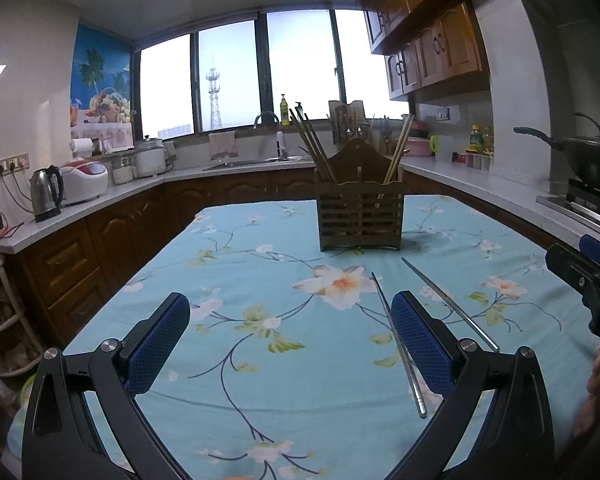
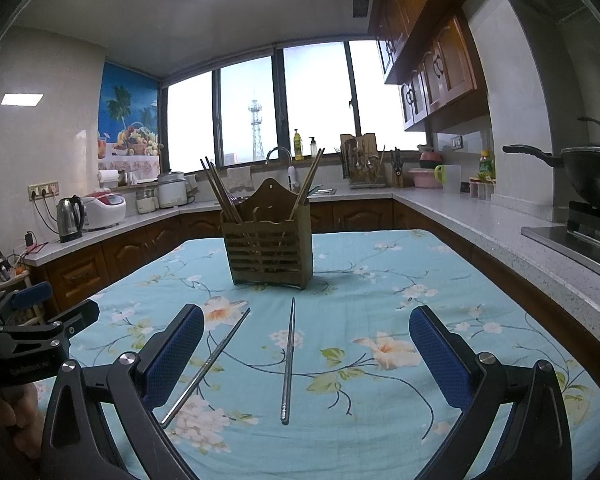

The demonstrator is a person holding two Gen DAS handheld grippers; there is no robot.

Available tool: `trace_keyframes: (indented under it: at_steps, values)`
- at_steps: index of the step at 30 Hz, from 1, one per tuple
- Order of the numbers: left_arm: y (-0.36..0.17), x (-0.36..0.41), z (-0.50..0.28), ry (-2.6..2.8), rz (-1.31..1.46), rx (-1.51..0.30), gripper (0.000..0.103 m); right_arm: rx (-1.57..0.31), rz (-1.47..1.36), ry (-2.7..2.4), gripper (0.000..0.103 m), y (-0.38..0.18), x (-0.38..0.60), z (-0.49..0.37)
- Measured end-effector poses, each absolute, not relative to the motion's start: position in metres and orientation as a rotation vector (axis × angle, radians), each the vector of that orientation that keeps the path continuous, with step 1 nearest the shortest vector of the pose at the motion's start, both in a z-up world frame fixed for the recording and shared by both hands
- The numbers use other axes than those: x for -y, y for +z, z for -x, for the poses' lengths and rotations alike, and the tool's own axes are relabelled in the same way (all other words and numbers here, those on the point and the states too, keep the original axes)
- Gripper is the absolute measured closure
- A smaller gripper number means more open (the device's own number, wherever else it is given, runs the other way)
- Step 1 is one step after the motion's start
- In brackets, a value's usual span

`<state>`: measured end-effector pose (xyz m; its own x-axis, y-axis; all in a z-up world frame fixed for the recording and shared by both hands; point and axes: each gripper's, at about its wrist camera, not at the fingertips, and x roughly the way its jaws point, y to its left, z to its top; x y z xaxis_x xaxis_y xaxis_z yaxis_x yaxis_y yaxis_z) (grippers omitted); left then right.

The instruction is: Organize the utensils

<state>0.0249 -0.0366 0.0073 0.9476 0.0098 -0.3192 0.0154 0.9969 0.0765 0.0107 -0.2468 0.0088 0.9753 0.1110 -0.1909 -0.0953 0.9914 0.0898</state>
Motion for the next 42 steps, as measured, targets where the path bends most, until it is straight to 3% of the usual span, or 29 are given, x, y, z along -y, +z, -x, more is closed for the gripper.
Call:
trace_keyframes:
  at_steps: [42]
  values:
    - [0.0065,0.0396,-0.0273,-0.016,-0.079,-0.329,0.0,-0.196,-0.086,0.112,0.0,0.0172,0.2445,-0.0085]
